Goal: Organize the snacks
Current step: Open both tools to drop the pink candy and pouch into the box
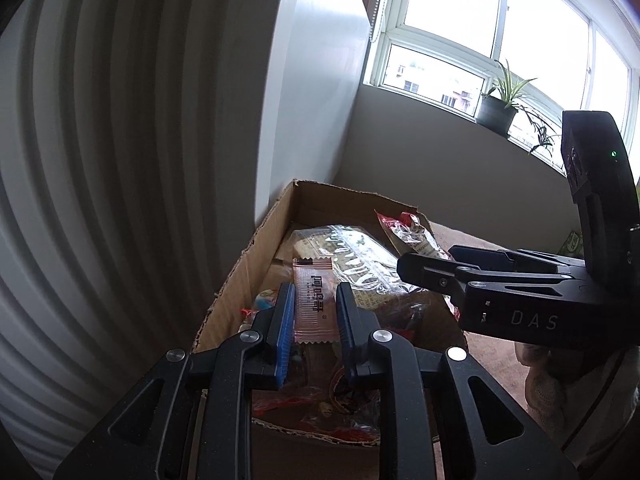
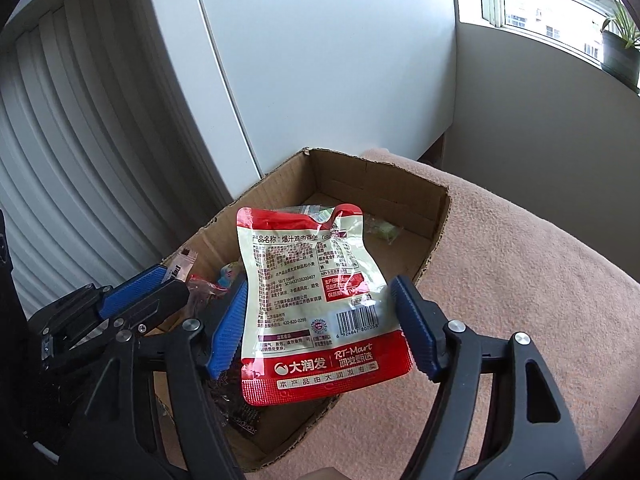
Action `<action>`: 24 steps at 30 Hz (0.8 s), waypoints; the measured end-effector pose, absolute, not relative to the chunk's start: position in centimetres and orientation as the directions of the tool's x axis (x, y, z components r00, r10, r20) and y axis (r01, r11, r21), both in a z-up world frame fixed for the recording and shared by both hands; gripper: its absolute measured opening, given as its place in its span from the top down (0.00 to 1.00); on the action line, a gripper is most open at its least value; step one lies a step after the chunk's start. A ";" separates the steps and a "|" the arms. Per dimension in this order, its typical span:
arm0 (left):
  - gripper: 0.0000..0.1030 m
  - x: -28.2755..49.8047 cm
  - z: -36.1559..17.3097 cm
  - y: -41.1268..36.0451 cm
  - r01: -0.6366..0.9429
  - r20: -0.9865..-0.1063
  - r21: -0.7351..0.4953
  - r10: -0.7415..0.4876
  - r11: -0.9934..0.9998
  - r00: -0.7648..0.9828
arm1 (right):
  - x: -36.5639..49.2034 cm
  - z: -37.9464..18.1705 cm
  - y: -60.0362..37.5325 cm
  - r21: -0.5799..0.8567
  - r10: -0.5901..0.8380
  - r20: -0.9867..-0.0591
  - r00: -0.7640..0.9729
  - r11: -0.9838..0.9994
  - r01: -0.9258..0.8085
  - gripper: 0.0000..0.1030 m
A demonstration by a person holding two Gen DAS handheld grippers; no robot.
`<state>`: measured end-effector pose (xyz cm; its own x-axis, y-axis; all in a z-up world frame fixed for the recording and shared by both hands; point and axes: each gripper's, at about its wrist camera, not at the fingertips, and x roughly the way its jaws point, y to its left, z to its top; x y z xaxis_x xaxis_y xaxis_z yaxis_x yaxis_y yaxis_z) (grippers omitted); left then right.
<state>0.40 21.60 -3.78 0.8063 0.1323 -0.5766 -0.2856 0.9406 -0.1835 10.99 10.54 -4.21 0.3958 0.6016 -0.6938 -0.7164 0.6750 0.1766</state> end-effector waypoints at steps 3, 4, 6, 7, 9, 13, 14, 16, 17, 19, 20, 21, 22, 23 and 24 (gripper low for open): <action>0.50 0.2 -3.7 21.8 -0.289 -0.565 -0.182 0.141 0.940 0.813 | 11.2 -3.7 9.8 0.211 0.622 -0.674 0.399 0.679 -0.703 0.18; 0.47 0.1 -3.7 21.7 -0.291 -0.560 -0.181 0.145 0.940 0.816 | 11.3 -3.5 9.5 0.226 0.632 -0.666 0.397 0.678 -0.700 0.17; 0.47 0.1 -3.6 21.4 -0.293 -0.559 -0.179 0.148 0.939 0.816 | 11.4 -3.1 8.9 0.243 0.640 -0.657 0.398 0.680 -0.692 0.15; 0.46 -0.2 -3.6 21.5 -0.293 -0.559 -0.180 0.148 0.939 0.816 | 11.4 -2.9 8.7 0.243 0.641 -0.654 0.402 0.682 -0.690 0.15; 0.45 -0.4 -3.4 21.5 -0.290 -0.556 -0.177 0.148 0.940 0.818 | 11.4 -2.7 8.3 0.238 0.639 -0.651 0.411 0.685 -0.689 0.15; 0.45 -0.5 -3.1 20.9 -0.285 -0.553 -0.168 0.149 0.944 0.820 | 11.2 -2.4 7.6 0.228 0.633 -0.651 0.420 0.690 -0.687 0.15; 0.45 -0.5 -3.1 20.8 -0.283 -0.553 -0.165 0.149 0.945 0.820 | 11.2 -2.2 7.3 0.227 0.631 -0.650 0.423 0.692 -0.685 0.15; 0.45 -0.5 -2.9 20.4 -0.281 -0.552 -0.161 0.150 0.946 0.820 | 11.1 -2.1 6.9 0.221 0.628 -0.649 0.429 0.695 -0.684 0.15; 0.45 -0.5 -2.8 20.2 -0.280 -0.551 -0.159 0.150 0.947 0.821 | 11.1 -2.0 6.6 0.218 0.626 -0.649 0.432 0.697 -0.683 0.15; 0.45 -0.7 -2.7 19.8 -0.281 -0.547 -0.157 0.154 0.947 0.823 | 10.9 -1.8 6.2 0.216 0.625 -0.647 0.437 0.700 -0.681 0.15; 0.44 -0.7 -2.6 19.6 -0.280 -0.547 -0.153 0.155 0.948 0.823 | 10.8 -1.7 5.9 0.214 0.623 -0.647 0.439 0.701 -0.680 0.15; 0.44 -0.8 -2.6 19.5 -0.281 -0.546 -0.151 0.157 0.948 0.823 | 10.7 -1.7 5.7 0.210 0.621 -0.647 0.442 0.703 -0.680 0.15; 0.42 -0.9 -2.5 19.3 -0.281 -0.544 -0.147 0.160 0.948 0.824 | 10.6 -1.6 5.4 0.205 0.619 -0.647 0.446 0.704 -0.680 0.15; 0.38 -1.1 -2.4 19.1 -0.281 -0.542 -0.144 0.162 0.949 0.824 | 10.4 -1.5 5.1 0.199 0.615 -0.647 0.451 0.707 -0.679 0.15; 0.37 -1.2 -2.3 18.9 -0.282 -0.540 -0.140 0.165 0.949 0.825 | 10.2 -1.5 4.8 0.195 0.613 -0.647 0.455 0.709 -0.678 0.15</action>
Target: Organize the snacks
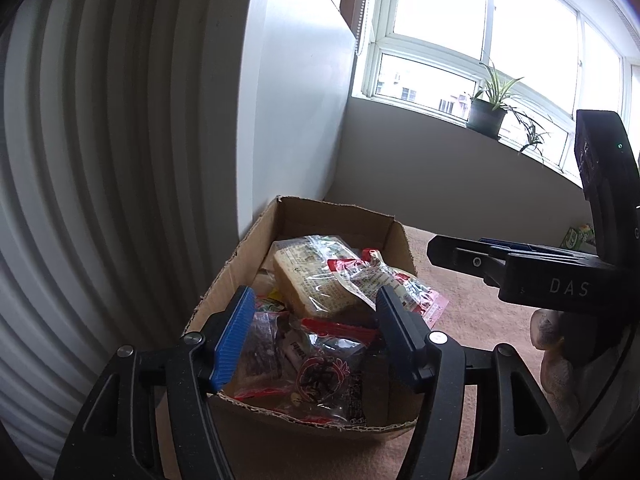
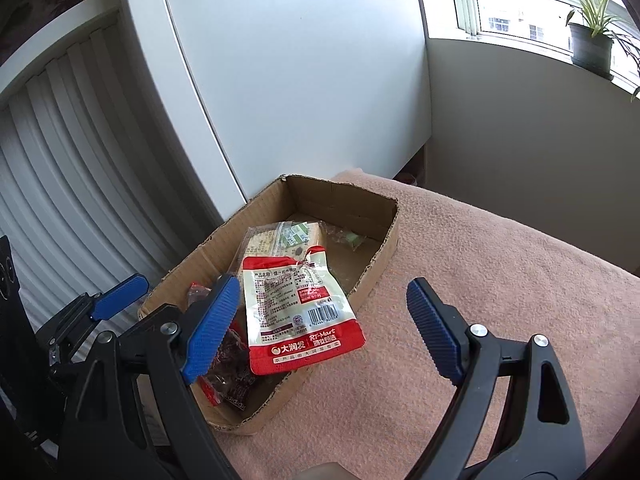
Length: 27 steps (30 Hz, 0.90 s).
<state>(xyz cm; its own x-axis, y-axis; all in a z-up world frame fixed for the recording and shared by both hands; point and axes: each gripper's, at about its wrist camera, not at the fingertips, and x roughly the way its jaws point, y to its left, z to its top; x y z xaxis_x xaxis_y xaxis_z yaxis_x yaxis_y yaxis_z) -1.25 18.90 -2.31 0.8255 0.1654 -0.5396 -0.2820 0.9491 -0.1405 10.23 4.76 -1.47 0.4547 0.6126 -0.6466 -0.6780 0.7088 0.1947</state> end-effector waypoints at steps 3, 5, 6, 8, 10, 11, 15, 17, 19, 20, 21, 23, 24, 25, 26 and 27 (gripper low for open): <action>0.37 -1.8 -2.0 18.2 -0.287 -0.534 -0.130 0.177 0.949 0.827 | 9.6 -1.3 3.7 0.188 0.609 -0.644 0.463 0.713 -0.675 0.15; 0.36 -2.1 -1.9 17.7 -0.289 -0.531 -0.121 0.184 0.950 0.827 | 9.2 -1.3 3.1 0.175 0.600 -0.644 0.474 0.719 -0.672 0.15; 0.35 -2.3 -1.8 17.5 -0.291 -0.528 -0.115 0.190 0.950 0.828 | 8.9 -1.3 2.7 0.168 0.596 -0.644 0.480 0.722 -0.671 0.15; 0.30 -2.9 -1.5 16.8 -0.298 -0.516 -0.104 0.205 0.949 0.832 | 8.5 -1.3 2.0 0.155 0.587 -0.643 0.492 0.728 -0.667 0.15; 0.30 -3.3 -1.4 16.3 -0.303 -0.508 -0.095 0.216 0.948 0.834 | 8.1 -1.4 1.2 0.148 0.581 -0.642 0.501 0.735 -0.662 0.15; 0.29 -3.4 -1.5 16.1 -0.305 -0.506 -0.092 0.219 0.948 0.834 | 7.9 -1.4 0.8 0.142 0.575 -0.639 0.511 0.741 -0.656 0.15; 0.26 -3.7 -1.5 15.5 -0.311 -0.504 -0.081 0.231 0.947 0.832 | 7.2 -1.1 -1.1 0.101 0.544 -0.609 0.577 0.775 -0.624 0.05; 0.26 -4.1 -1.4 15.1 -0.319 -0.499 -0.074 0.241 0.945 0.832 | 7.0 -0.8 -2.2 0.091 0.532 -0.584 0.612 0.793 -0.602 0.03; 0.25 -4.4 -1.3 14.6 -0.321 -0.494 -0.076 0.244 0.944 0.834 | 7.0 -0.5 -3.2 0.091 0.520 -0.568 0.638 0.810 -0.579 0.01; 0.25 -4.4 -1.2 14.5 -0.323 -0.493 -0.078 0.245 0.943 0.835 | 7.0 -0.4 -3.7 0.095 0.516 -0.561 0.647 0.817 -0.569 0.01; 0.25 -4.4 -1.2 14.3 -0.327 -0.493 -0.077 0.249 0.942 0.833 | 7.1 -0.4 -4.2 0.099 0.514 -0.556 0.653 0.821 -0.562 0.01; 0.25 -4.5 -1.1 14.0 -0.331 -0.495 -0.075 0.253 0.941 0.831 | 7.2 -0.3 -4.9 0.107 0.511 -0.549 0.661 0.827 -0.551 0.01; 0.25 -4.5 -1.0 13.8 -0.330 -0.494 -0.077 0.251 0.941 0.832 | 7.4 -0.2 -5.2 0.110 0.509 -0.549 0.663 0.830 -0.546 0.01; 0.25 -4.5 -0.9 13.7 -0.328 -0.494 -0.078 0.249 0.941 0.833 | 7.5 -0.2 -5.4 0.113 0.507 -0.552 0.662 0.832 -0.543 0.01; 0.25 -4.5 -0.9 13.5 -0.327 -0.492 -0.079 0.248 0.942 0.834 | 7.5 -0.2 -5.7 0.115 0.506 -0.553 0.662 0.833 -0.541 0.01; 0.25 -4.5 -0.9 13.4 -0.327 -0.492 -0.078 0.249 0.942 0.834 | 7.5 -0.1 -5.9 0.117 0.506 -0.552 0.663 0.834 -0.539 0.01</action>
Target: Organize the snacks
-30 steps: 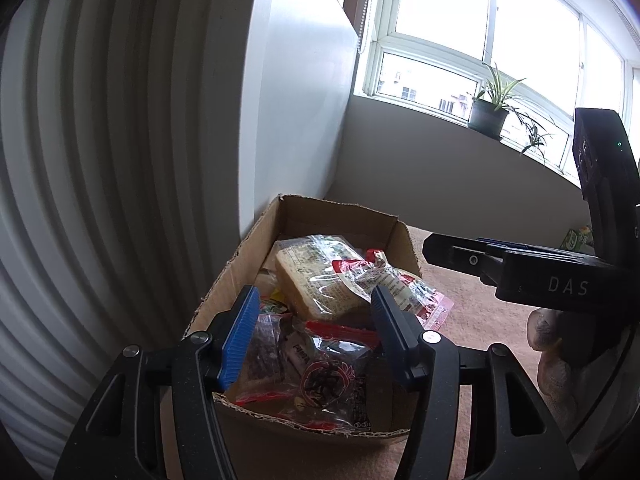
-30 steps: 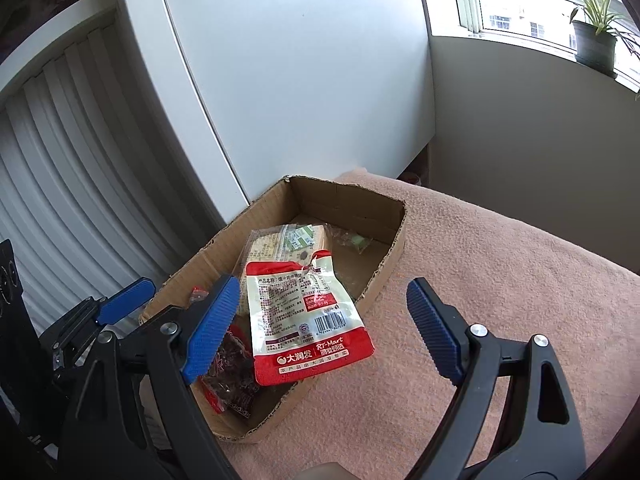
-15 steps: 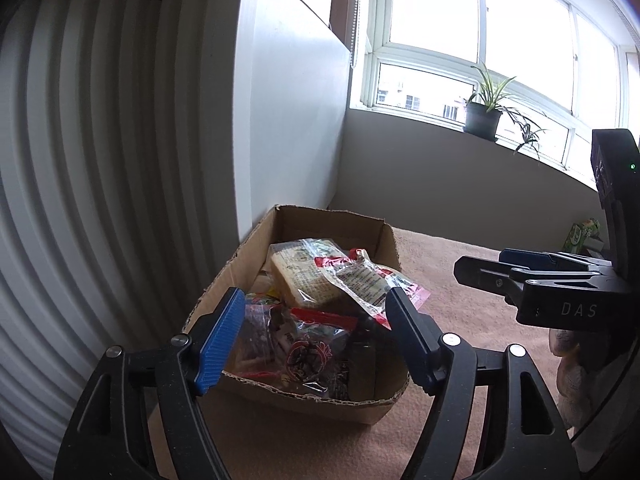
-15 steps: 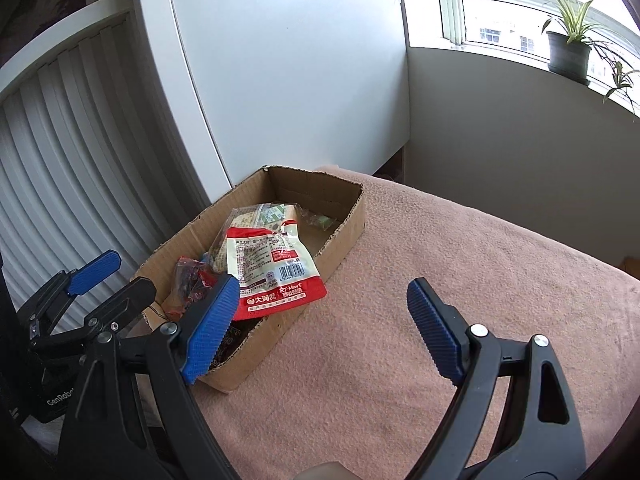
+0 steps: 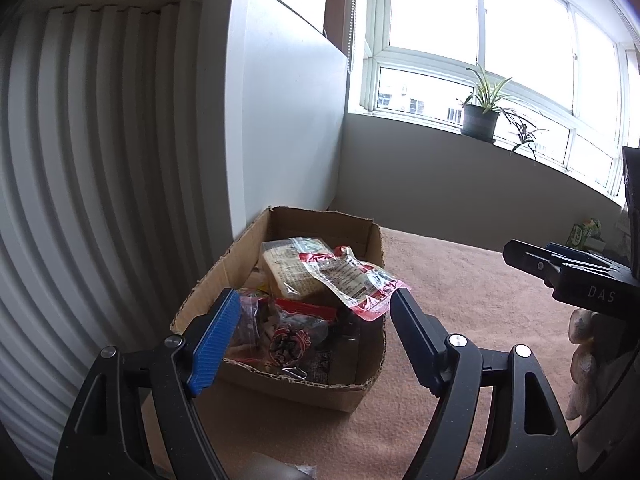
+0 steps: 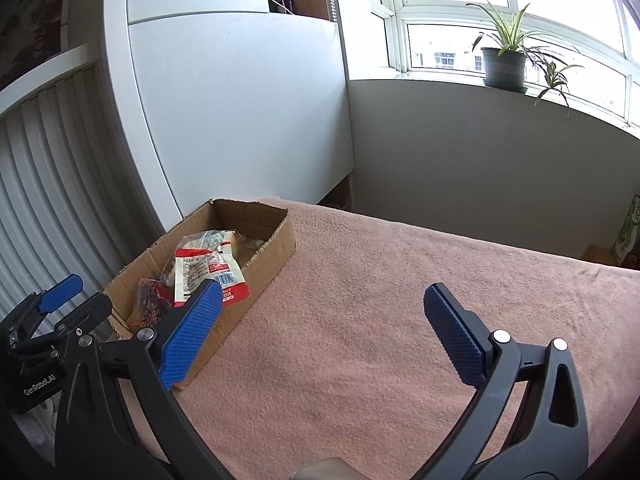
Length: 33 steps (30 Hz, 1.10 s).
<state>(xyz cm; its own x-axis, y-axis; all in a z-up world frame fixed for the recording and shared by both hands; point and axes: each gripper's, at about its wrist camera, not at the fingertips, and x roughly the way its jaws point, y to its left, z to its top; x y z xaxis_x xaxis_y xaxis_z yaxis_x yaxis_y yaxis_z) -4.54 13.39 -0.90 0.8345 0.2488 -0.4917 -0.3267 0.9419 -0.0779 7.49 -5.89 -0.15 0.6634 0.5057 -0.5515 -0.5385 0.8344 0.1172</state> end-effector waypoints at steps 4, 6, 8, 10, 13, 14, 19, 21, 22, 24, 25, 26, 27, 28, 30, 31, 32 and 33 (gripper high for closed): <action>0.25 -4.4 -0.9 12.6 -0.321 -0.495 -0.072 0.245 0.944 0.833 | 7.5 -0.2 -6.1 0.114 0.504 -0.550 0.666 0.835 -0.538 0.01; 0.25 -4.4 -0.9 12.4 -0.318 -0.495 -0.072 0.243 0.945 0.834 | 7.3 -0.2 -6.2 0.106 0.501 -0.551 0.667 0.835 -0.540 0.01; 0.25 -4.4 -0.9 12.1 -0.315 -0.496 -0.071 0.241 0.946 0.835 | 7.3 -0.3 -6.1 0.103 0.501 -0.555 0.665 0.834 -0.542 0.01; 0.25 -4.4 -0.8 12.1 -0.319 -0.497 -0.071 0.244 0.945 0.833 | 7.2 -0.3 -6.0 0.102 0.502 -0.556 0.662 0.833 -0.544 0.01; 0.25 -4.4 -0.8 12.1 -0.322 -0.496 -0.071 0.247 0.944 0.832 | 7.1 -0.4 -5.9 0.096 0.498 -0.560 0.662 0.832 -0.546 0.01; 0.25 -4.4 -0.8 12.0 -0.322 -0.496 -0.069 0.247 0.944 0.832 | 7.1 -0.4 -5.9 0.096 0.499 -0.560 0.661 0.832 -0.547 0.01; 0.25 -4.4 -0.8 12.1 -0.320 -0.499 -0.070 0.245 0.945 0.831 | 7.0 -0.4 -5.8 0.097 0.502 -0.559 0.660 0.830 -0.549 0.01; 0.25 -4.5 -0.8 12.1 -0.321 -0.498 -0.072 0.245 0.944 0.832 | 7.0 -0.4 -5.7 0.099 0.504 -0.560 0.658 0.829 -0.550 0.01; 0.25 -4.5 -0.8 12.1 -0.321 -0.498 -0.072 0.245 0.944 0.832 | 7.0 -0.5 -5.7 0.099 0.503 -0.561 0.657 0.829 -0.551 0.01; 0.25 -4.5 -0.8 12.1 -0.322 -0.499 -0.072 0.246 0.944 0.831 | 7.1 -0.5 -5.6 0.094 0.502 -0.562 0.658 0.829 -0.552 0.01; 0.25 -4.5 -0.8 12.1 -0.321 -0.498 -0.072 0.245 0.944 0.832 | 7.0 -0.5 -5.6 0.093 0.501 -0.563 0.658 0.829 -0.552 0.01; 0.25 -4.5 -0.8 12.1 -0.321 -0.499 -0.072 0.245 0.944 0.831 | 7.1 -0.5 -5.6 0.093 0.501 -0.563 0.657 0.828 -0.553 0.01; 0.25 -4.5 -0.8 12.1 -0.322 -0.498 -0.072 0.245 0.944 0.832 | 7.1 -0.5 -5.6 0.093 0.501 -0.563 0.657 0.828 -0.552 0.01; 0.25 -4.5 -0.8 12.1 -0.322 -0.498 -0.072 0.245 0.944 0.832 | 7.1 -0.5 -5.6 0.093 0.502 -0.563 0.657 0.828 -0.553 0.01; 0.25 -4.5 -0.8 12.1 -0.322 -0.498 -0.072 0.246 0.944 0.832 | 7.1 -0.5 -5.6 0.093 0.503 -0.562 0.657 0.828 -0.553 0.01; 0.25 -4.6 -0.8 12.0 -0.323 -0.498 -0.072 0.246 0.944 0.831 | 7.1 -0.5 -5.6 0.094 0.503 -0.561 0.658 0.828 -0.553 0.01; 0.25 -4.6 -0.8 12.0 -0.323 -0.498 -0.072 0.247 0.944 0.831 | 7.1 -0.5 -5.6 0.094 0.503 -0.561 0.657 0.827 -0.554 0.01; 0.25 -4.5 -0.8 12.1 -0.323 -0.498 -0.071 0.246 0.944 0.831 | 7.1 -0.5 -5.6 0.095 0.504 -0.561 0.656 0.827 -0.554 0.01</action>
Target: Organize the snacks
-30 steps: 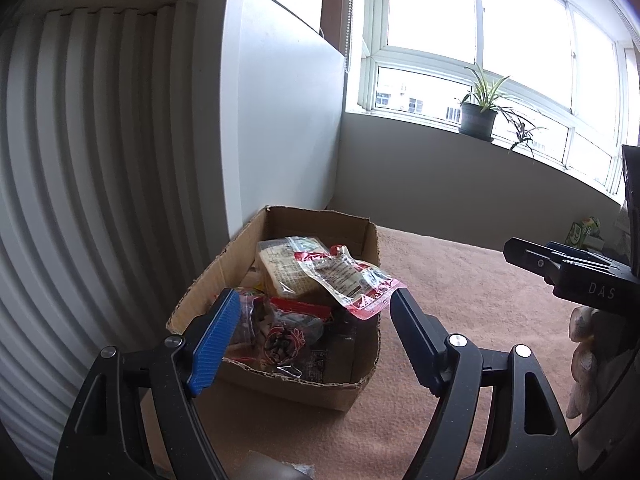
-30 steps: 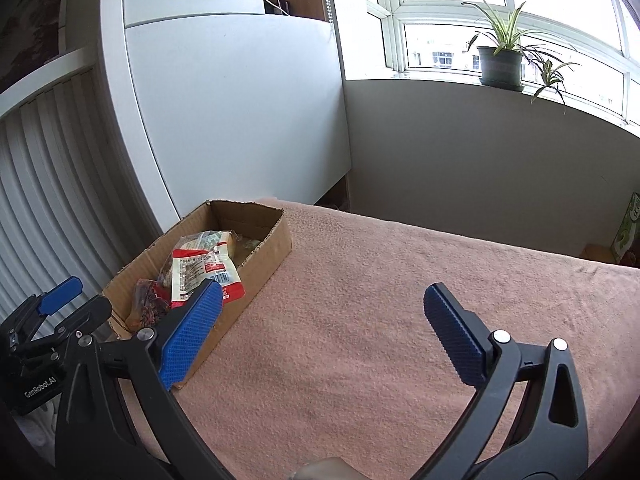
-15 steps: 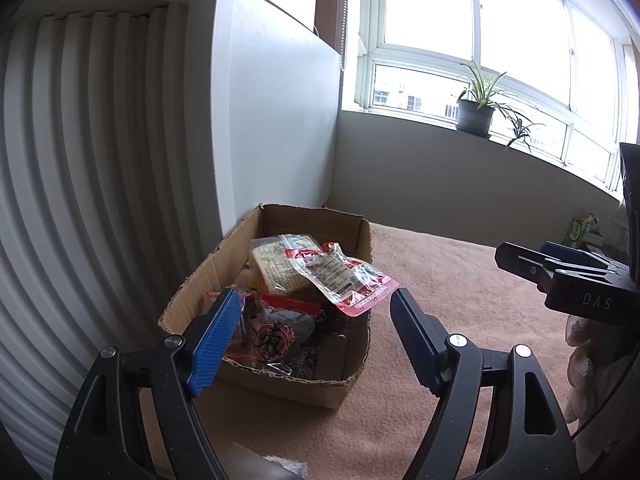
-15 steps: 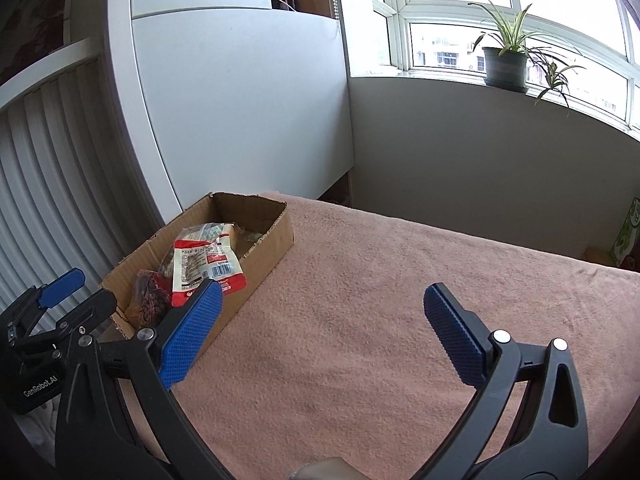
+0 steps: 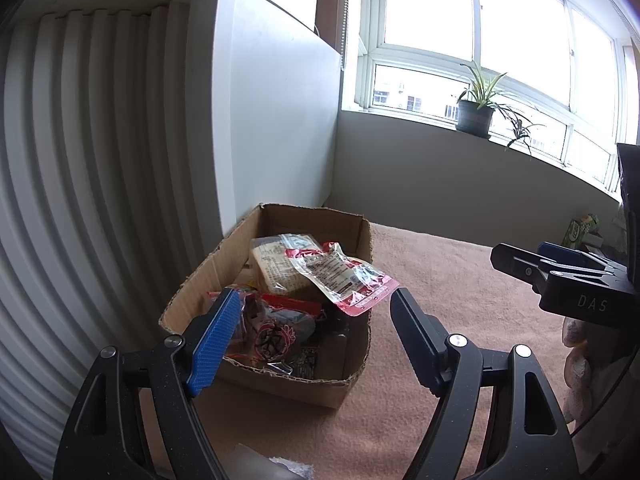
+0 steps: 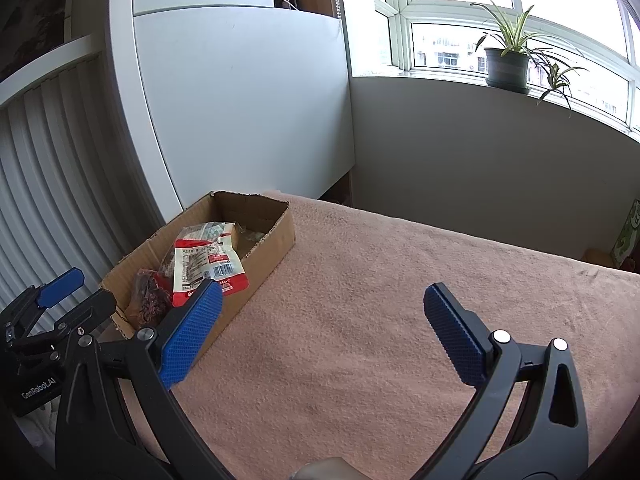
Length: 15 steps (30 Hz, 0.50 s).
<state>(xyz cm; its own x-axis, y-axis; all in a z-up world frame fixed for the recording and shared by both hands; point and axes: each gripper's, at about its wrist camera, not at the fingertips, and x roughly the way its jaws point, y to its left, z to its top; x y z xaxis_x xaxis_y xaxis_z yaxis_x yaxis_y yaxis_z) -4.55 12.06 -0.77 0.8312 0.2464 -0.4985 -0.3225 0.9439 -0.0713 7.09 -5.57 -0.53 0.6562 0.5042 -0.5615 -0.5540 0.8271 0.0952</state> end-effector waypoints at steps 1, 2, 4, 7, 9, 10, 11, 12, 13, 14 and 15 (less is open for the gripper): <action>0.25 -4.6 -0.8 12.1 -0.321 -0.499 -0.072 0.245 0.944 0.831 | 7.1 -0.5 -5.6 0.096 0.505 -0.562 0.656 0.827 -0.554 0.01; 0.25 -4.6 -0.8 12.1 -0.321 -0.500 -0.072 0.244 0.944 0.831 | 7.1 -0.5 -5.5 0.095 0.504 -0.563 0.655 0.827 -0.555 0.01; 0.25 -4.6 -0.7 12.1 -0.321 -0.499 -0.072 0.245 0.944 0.831 | 7.0 -0.5 -5.4 0.091 0.503 -0.564 0.655 0.826 -0.556 0.01; 0.25 -4.6 -0.8 12.1 -0.321 -0.499 -0.072 0.244 0.944 0.831 | 7.0 -0.6 -5.3 0.093 0.503 -0.565 0.654 0.827 -0.555 0.01; 0.25 -4.6 -0.8 12.1 -0.321 -0.499 -0.072 0.245 0.944 0.831 | 6.9 -0.6 -5.3 0.092 0.502 -0.565 0.655 0.827 -0.555 0.01; 0.25 -4.7 -0.8 12.1 -0.322 -0.500 -0.074 0.244 0.944 0.831 | 6.9 -0.6 -5.3 0.092 0.501 -0.564 0.656 0.828 -0.554 0.01; 0.25 -4.7 -0.8 12.1 -0.321 -0.501 -0.075 0.243 0.944 0.831 | 6.9 -0.6 -5.3 0.093 0.502 -0.564 0.656 0.828 -0.554 0.01; 0.25 -4.7 -0.8 12.1 -0.319 -0.503 -0.077 0.240 0.945 0.830 | 6.9 -0.6 -5.3 0.094 0.503 -0.565 0.655 0.827 -0.554 0.01; 0.25 -4.6 -0.9 12.1 -0.319 -0.502 -0.077 0.240 0.945 0.831 | 6.9 -0.6 -5.3 0.093 0.502 -0.565 0.654 0.827 -0.554 0.01; 0.25 -4.6 -0.8 12.2 -0.320 -0.501 -0.078 0.241 0.944 0.831 | 6.9 -0.6 -5.2 0.092 0.501 -0.566 0.655 0.828 -0.554 0.01; 0.25 -4.6 -0.8 12.2 -0.320 -0.501 -0.078 0.240 0.944 0.832 | 6.9 -0.6 -5.2 0.090 0.500 -0.567 0.654 0.827 -0.554 0.01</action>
